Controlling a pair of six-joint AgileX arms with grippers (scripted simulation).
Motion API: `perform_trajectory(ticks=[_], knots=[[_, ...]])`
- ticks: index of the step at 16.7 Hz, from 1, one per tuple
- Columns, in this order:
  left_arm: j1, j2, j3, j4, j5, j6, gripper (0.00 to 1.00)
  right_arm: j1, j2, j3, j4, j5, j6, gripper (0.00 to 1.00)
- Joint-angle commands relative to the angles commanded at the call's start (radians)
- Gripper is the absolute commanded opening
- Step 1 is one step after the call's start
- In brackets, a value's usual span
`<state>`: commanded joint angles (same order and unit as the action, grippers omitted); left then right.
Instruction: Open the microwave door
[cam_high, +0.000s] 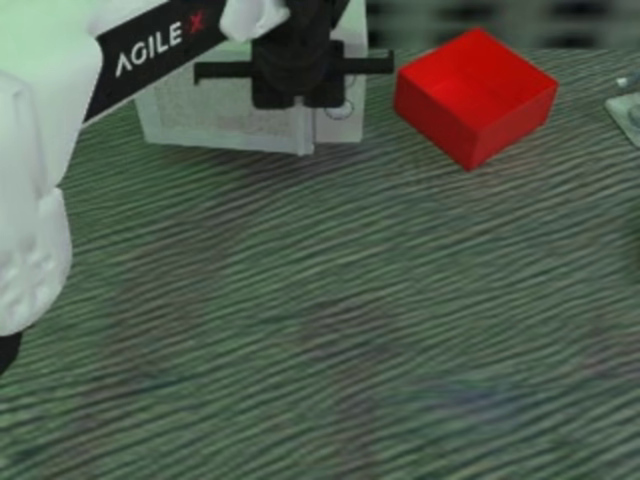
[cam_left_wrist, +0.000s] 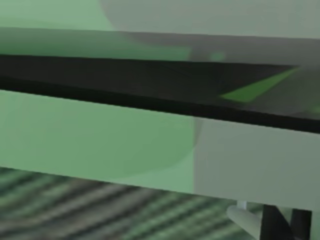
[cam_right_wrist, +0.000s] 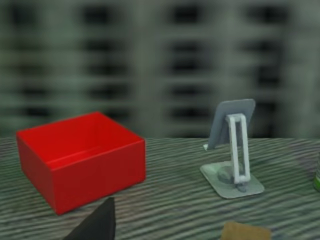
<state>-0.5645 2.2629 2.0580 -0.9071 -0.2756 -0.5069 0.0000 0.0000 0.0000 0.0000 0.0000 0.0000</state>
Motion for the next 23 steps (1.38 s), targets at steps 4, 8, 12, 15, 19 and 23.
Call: perform_trajectory(ticks=[4,8,12,15,19,23], knots=[[-0.006,0.004,-0.006,0.003,0.006,-0.002,0.00,0.000,0.000,0.000,0.000,0.000,0.000,1.00],[0.003,-0.053,-0.094,0.049,0.025,0.050,0.00,0.000,0.000,0.000,0.000,0.000,0.000,1.00],[0.009,-0.106,-0.175,0.094,0.048,0.099,0.00,0.000,0.000,0.000,0.000,0.000,0.000,1.00],[0.009,-0.107,-0.176,0.094,0.048,0.100,0.00,0.000,0.000,0.000,0.000,0.000,0.000,1.00],[0.009,-0.107,-0.176,0.094,0.048,0.100,0.00,0.000,0.000,0.000,0.000,0.000,0.000,1.00],[0.009,-0.107,-0.176,0.094,0.048,0.100,0.00,0.000,0.000,0.000,0.000,0.000,0.000,1.00]])
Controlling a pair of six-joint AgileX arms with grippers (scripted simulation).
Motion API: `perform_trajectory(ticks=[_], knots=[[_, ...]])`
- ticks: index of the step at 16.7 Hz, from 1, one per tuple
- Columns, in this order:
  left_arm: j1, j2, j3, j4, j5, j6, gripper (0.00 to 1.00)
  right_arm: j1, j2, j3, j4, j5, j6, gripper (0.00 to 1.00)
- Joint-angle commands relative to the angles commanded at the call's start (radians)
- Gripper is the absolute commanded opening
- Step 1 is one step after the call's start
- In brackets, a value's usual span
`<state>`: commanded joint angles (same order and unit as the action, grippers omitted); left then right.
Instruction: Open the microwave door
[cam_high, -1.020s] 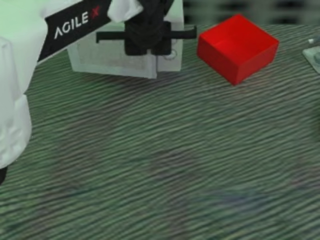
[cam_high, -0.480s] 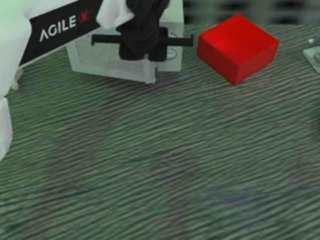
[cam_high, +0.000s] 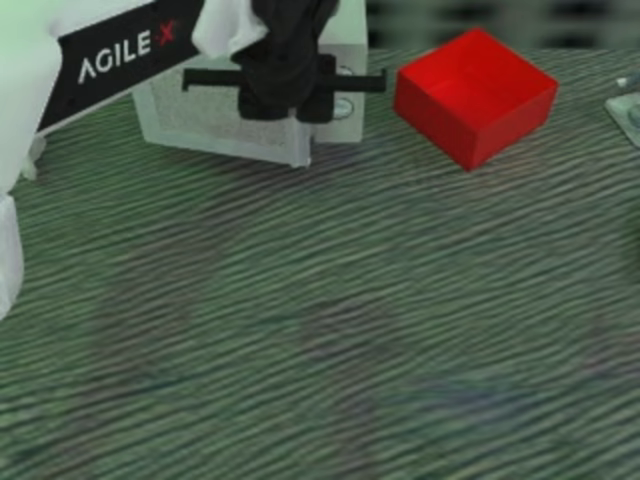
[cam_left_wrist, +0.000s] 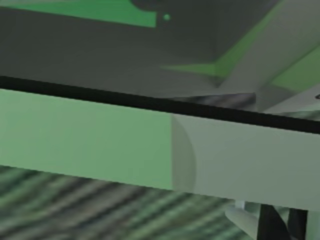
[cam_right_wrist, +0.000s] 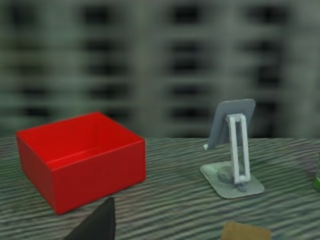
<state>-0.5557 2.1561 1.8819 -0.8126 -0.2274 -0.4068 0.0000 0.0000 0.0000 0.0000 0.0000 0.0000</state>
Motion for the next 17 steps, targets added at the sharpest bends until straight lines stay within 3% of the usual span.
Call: perform_trajectory(ticks=[17], knots=[[-0.002,-0.018,-0.035,0.017,0.015,0.018,0.00,0.000,0.000,0.000,0.000,0.000,0.000,1.00]])
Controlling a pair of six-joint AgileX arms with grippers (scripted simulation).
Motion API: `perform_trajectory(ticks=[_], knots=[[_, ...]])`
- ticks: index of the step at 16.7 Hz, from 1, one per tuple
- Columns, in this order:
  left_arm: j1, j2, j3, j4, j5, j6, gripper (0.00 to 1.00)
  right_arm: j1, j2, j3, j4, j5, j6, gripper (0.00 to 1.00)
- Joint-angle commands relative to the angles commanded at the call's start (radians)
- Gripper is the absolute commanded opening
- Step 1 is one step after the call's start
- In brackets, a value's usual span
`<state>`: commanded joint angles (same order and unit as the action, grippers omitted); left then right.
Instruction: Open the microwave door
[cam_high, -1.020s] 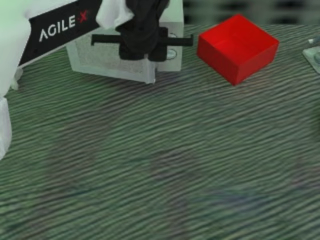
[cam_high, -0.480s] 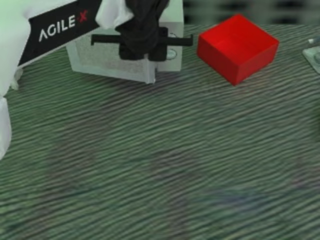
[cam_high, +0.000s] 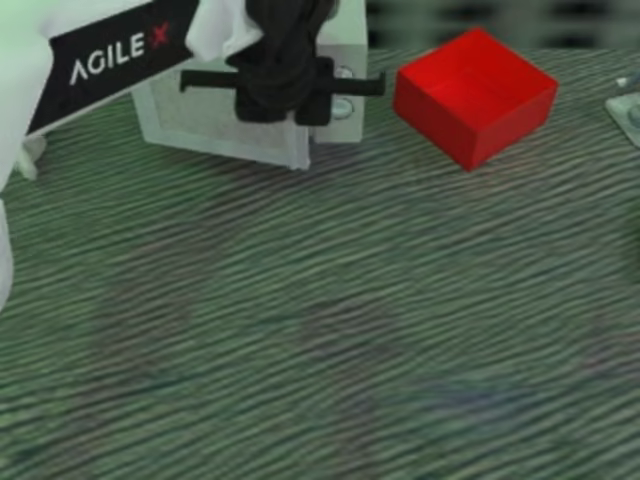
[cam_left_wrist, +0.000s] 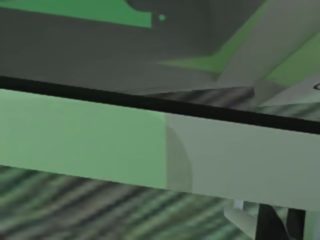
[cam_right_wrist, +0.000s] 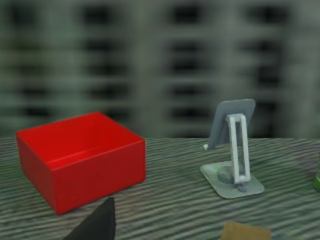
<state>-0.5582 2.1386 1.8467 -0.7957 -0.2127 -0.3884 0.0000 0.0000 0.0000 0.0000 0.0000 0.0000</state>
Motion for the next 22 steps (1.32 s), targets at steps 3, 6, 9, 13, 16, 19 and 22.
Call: perform_trajectory(ticks=[3,6,9,13,16,19,22], knots=[[0.011,-0.041,-0.079,0.028,0.025,0.058,0.00,0.000,0.000,0.000,0.000,0.000,0.000,1.00],[0.018,-0.080,-0.118,0.059,0.042,0.091,0.00,0.000,0.000,0.000,0.000,0.000,0.000,1.00],[0.018,-0.081,-0.118,0.060,0.042,0.091,0.00,0.000,0.000,0.000,0.000,0.000,0.000,1.00],[0.018,-0.081,-0.118,0.060,0.042,0.091,0.00,0.000,0.000,0.000,0.000,0.000,0.000,1.00],[0.018,-0.081,-0.118,0.060,0.042,0.091,0.00,0.000,0.000,0.000,0.000,0.000,0.000,1.00],[0.018,-0.081,-0.118,0.060,0.042,0.091,0.00,0.000,0.000,0.000,0.000,0.000,0.000,1.00],[0.018,-0.081,-0.118,0.060,0.042,0.091,0.00,0.000,0.000,0.000,0.000,0.000,0.000,1.00]])
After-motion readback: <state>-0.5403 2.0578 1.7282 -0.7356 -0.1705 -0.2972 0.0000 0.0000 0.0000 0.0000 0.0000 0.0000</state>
